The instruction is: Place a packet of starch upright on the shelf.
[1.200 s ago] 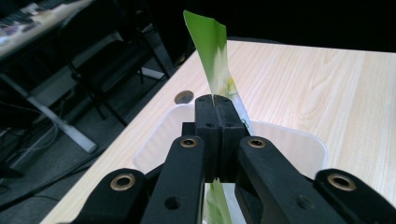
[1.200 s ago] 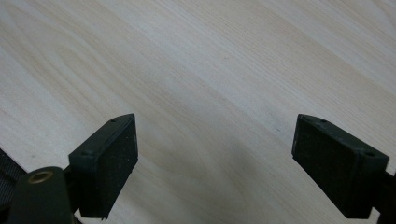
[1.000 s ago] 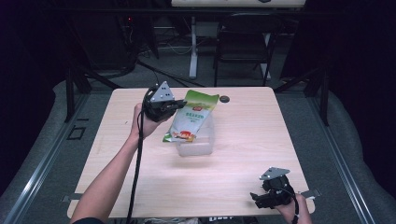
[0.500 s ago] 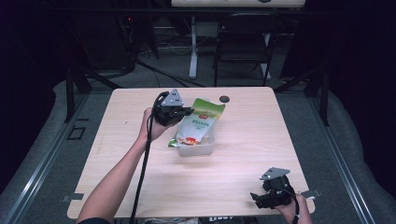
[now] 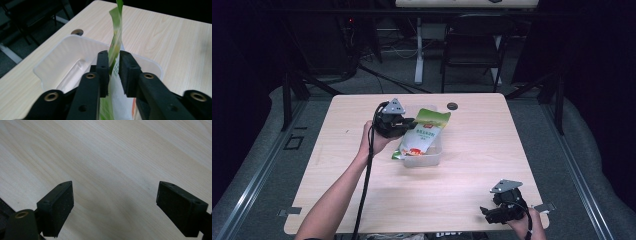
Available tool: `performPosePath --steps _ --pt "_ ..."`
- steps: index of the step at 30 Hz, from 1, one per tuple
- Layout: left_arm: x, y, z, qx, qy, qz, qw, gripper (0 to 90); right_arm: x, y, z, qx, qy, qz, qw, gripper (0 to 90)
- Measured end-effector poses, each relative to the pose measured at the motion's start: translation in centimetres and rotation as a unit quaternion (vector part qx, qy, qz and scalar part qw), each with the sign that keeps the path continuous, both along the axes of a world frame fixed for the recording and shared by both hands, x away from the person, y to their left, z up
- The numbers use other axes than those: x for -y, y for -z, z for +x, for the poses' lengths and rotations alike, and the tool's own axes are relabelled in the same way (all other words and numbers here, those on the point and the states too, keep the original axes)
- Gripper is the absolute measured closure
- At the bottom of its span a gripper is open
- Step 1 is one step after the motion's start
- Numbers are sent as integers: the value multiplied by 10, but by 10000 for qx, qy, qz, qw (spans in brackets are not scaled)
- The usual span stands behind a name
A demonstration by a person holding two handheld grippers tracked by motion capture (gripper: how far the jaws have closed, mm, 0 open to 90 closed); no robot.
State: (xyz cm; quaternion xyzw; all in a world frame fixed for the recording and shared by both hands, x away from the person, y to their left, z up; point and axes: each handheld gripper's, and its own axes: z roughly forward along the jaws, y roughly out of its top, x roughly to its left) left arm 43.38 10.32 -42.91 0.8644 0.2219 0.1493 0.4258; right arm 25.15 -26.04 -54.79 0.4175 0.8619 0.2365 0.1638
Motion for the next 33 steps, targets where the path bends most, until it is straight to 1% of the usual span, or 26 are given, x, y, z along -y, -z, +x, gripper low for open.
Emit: performPosePath --steps 1,2,3,4,5,7,8,9,10,11,13,14,17,20,22,23,24,25,26,27,29,30,31,32,33 --pt "0 0 0 0 0 0 10000 700 0 0 0 0 0 0 10000 135" --pt "0 1 1 -56 -8 11 10000 629 0 0 1 -26 -6 -29 10000 135" --pt "0 1 2 -88 -50 -23 9999 559 0 0 1 -26 -12 -35 10000 136" --pt "1 1 4 -142 -84 -72 9998 559 0 0 1 -26 -12 -35 10000 136" --pt "2 0 6 -244 -70 -124 9996 455 0 0 1 -24 -20 -34 10000 135" --pt "6 -4 8 -321 -54 -91 9994 403 0 0 1 -34 -20 -42 10000 136" --pt "6 -4 8 -321 -54 -91 9994 380 0 0 1 -34 -20 -42 10000 136" --pt "8 -5 10 -336 -58 -87 9994 380 0 0 1 -50 -32 -48 10000 135" --pt "10 -7 11 -353 -59 -60 9993 359 0 0 1 -57 -38 -50 10000 136" --pt "15 -9 15 -384 -92 -35 9992 323 0 1 1 -55 -40 -24 10000 136" --pt "17 -10 16 -395 -112 -37 9991 317 0 1 1 -55 -42 -27 10000 136" --pt "20 -11 20 -385 -146 -40 9991 320 0 1 1 -62 -49 -34 10000 136" --pt "23 -13 24 -407 -165 -42 9990 355 0 1 1 -67 -51 -40 10000 137" --pt "31 -14 29 -317 -165 -81 9993 446 0 1 1 -70 -42 -20 10000 138" --pt "33 -15 30 -315 -121 -67 9994 504 0 1 1 -78 -39 -24 10000 138" --pt "38 -14 31 -239 -152 19 9996 521 0 1 1 -81 -38 -20 10000 138" --pt "40 -14 32 -258 -88 72 9996 566 0 1 1 -85 -40 -21 10000 138" --pt "40 -14 32 -258 -88 72 9996 612 0 1 1 -83 -43 -31 10000 138" --pt "43 -13 32 -276 -53 115 9995 612 0 1 1 -83 -43 -31 10000 138" --pt "46 -11 32 -231 8 190 9996 711 0 1 1 -85 -43 -9 10000 139" --pt "47 -11 31 -205 14 220 9995 794 0 1 1 -91 -32 -9 10000 139" --pt "47 -11 30 -149 30 274 9995 842 0 1 1 -81 -26 -6 10000 139" --pt "48 -12 29 -144 57 262 9995 842 0 1 1 -81 -26 -6 10000 139" --pt "48 -12 29 -108 74 303 9995 889 1 1 1 -80 -26 -5 10000 139" --pt "48 -12 27 -96 71 313 9994 889 1 2 1 -65 -20 -7 10000 139"
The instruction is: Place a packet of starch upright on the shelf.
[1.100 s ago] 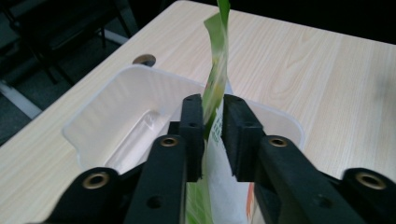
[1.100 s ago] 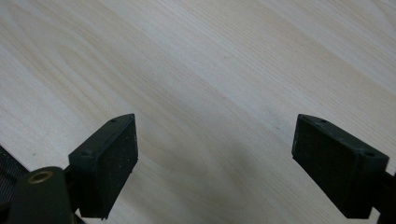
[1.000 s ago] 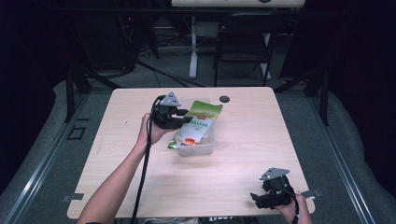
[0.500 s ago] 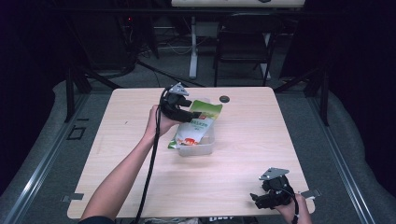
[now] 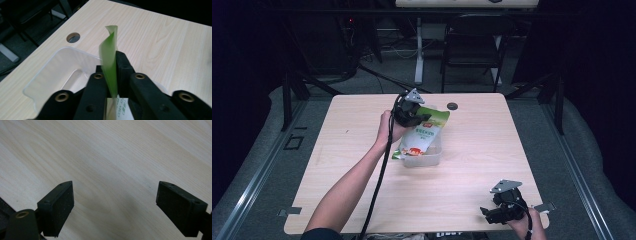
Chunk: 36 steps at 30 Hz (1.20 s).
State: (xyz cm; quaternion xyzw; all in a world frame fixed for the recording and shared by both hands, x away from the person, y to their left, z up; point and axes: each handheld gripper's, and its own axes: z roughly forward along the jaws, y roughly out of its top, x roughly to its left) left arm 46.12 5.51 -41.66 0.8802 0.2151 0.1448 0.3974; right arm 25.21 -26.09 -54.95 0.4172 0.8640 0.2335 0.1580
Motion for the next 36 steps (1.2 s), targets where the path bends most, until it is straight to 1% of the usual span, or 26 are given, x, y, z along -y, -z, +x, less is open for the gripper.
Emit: performPosePath --steps 3,4,5,7,8,10,12,13,14,15,16,17,20,22,23,24,25,26,28,29,30,31,33,34,35,36 --pt "-1 -2 -3 78 69 47 9999 896 0 0 0 16 15 16 10000 139" --pt "-2 -3 -4 78 105 19 9999 898 0 0 0 4 5 -6 10000 139" --pt "-5 -5 -7 114 163 35 9998 898 0 -1 0 6 6 -6 10000 139" --pt "-8 -5 -12 261 148 -39 9995 899 0 -1 0 11 8 -21 10000 139" --pt "-8 -5 -12 261 148 -39 9995 899 0 -1 0 11 8 -21 10000 139" --pt "-11 -5 -17 312 217 -143 9992 900 0 -1 0 31 24 -22 10000 139" --pt "-15 -6 -20 419 246 -170 9987 900 0 -1 0 8 0 -29 10000 139" --pt "-18 -8 -22 530 216 -261 9980 900 0 -1 0 -6 -16 -33 10000 139" --pt "-18 -8 -22 530 216 -261 9980 900 0 -1 0 -6 -13 -30 10000 139" --pt "-19 -8 -23 539 238 -338 9977 900 0 -1 0 -6 -13 -30 10000 139" --pt "-20 -9 -23 571 242 -372 9974 900 -1 -1 0 45 41 -13 10000 139" --pt "-22 -10 -24 630 245 -435 9968 900 0 -1 0 23 14 -29 10000 139" --pt "-22 -10 -24 702 206 -482 9962 900 0 -1 0 18 15 -30 10000 139" --pt "-22 -9 -24 817 202 -579 9948 900 0 -1 0 19 14 -28 10000 139" --pt "-22 -9 -24 817 202 -579 9948 900 0 -1 0 19 14 -28 10000 139" --pt "-22 -9 -24 807 229 -632 9945 900 0 -1 0 18 11 -26 10000 139" --pt "-21 -8 -24 844 218 -660 9940 900 0 -1 0 18 12 -25 10000 139" --pt "-19 -7 -24 903 276 -687 9932 900 1 -1 0 17 18 -20 10000 139" --pt "-18 -6 -25 937 270 -679 9929 900 1 -1 0 16 15 -20 10000 138" --pt "-17 -4 -24 983 324 -735 9919 900 1 -1 0 18 15 -13 10000 139" --pt "-18 -2 -24 1053 319 -748 9911 900 0 -1 0 22 12 -13 10000 139" --pt "-18 1 -24 1062 354 -802 9905 900 0 -1 0 21 11 -13 10000 139" --pt "-19 3 -23 1055 362 -815 9904 900 0 -1 0 20 10 -10 10000 139" --pt "-20 6 -22 1056 354 -842 9902 900 1 -1 0 15 13 -5 10000 139" --pt "-24 11 -21 1006 404 -914 9899 900 1 -1 0 19 9 -7 10000 139" --pt "-24 11 -21 1006 404 -914 9899 900 1 -1 0 18 10 -12 10000 139"
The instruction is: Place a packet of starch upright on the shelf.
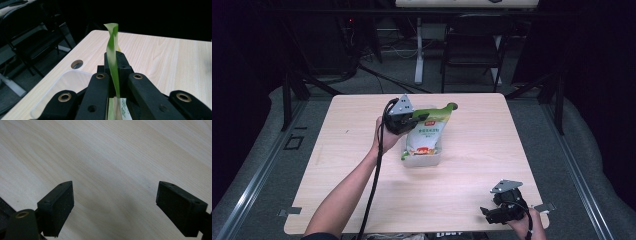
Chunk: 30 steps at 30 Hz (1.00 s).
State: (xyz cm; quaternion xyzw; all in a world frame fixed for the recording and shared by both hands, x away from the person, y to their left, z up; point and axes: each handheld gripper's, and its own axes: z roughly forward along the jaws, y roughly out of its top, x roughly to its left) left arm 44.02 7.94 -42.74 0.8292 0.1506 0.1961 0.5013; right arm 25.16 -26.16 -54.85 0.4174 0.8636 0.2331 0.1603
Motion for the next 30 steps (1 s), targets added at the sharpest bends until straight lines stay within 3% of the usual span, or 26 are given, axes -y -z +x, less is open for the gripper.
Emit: performPosePath --steps 2,9,14,21,30 --pt "-7 4 1 -49 35 -148 9999 900 0 0 0 -5 2 0 10000 139" --pt "-20 13 1 -211 58 -302 9993 899 0 0 0 -15 -3 6 10000 139" --pt "-29 18 1 -265 42 -277 9993 896 -1 0 0 -10 4 -5 10000 139" --pt "-45 23 3 -444 -38 -36 9990 890 -1 0 0 -4 16 -9 10000 139" --pt "-52 25 3 -543 -179 -84 9983 870 -1 0 -1 17 35 -45 10000 139"
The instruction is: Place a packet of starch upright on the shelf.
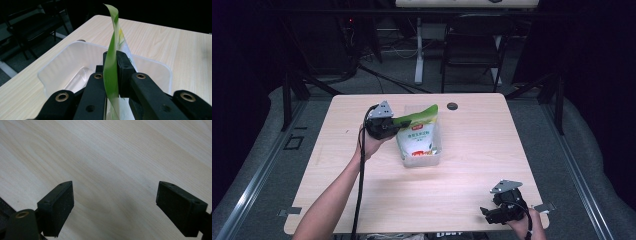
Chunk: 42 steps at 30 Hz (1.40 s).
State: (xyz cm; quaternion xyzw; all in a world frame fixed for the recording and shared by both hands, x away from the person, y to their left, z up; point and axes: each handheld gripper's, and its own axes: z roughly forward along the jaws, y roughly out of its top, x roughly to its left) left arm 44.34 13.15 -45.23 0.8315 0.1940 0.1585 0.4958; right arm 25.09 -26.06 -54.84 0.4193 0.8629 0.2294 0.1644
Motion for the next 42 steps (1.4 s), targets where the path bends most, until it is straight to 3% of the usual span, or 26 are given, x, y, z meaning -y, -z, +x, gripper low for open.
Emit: performPosePath --steps 3,8,9,10,14,20,30,42 --pt "-1 -2 0 -53 -28 -12 10000 824 0 0 0 -15 -17 44 10000 139" --pt "-4 -7 -1 -229 -197 7 9995 544 0 0 0 -7 -10 44 10000 138" --pt "-5 -7 -2 -262 -210 40 9994 544 0 0 0 -7 -10 44 10000 138" --pt "-5 -8 -2 -282 -245 86 9993 473 -1 0 0 -7 -7 35 10000 138" --pt "-9 -13 -5 -397 -387 31 9985 344 0 0 0 -16 -14 37 10000 139" --pt "-15 -22 -14 -411 -556 162 9975 180 0 0 0 -4 1 48 10000 138" --pt "-31 -37 -43 -343 -837 466 9948 83 -1 0 0 -16 -6 33 10000 138" --pt "-73 -33 -85 -545 -1353 857 9856 60 -1 0 0 -15 -1 23 10000 138"
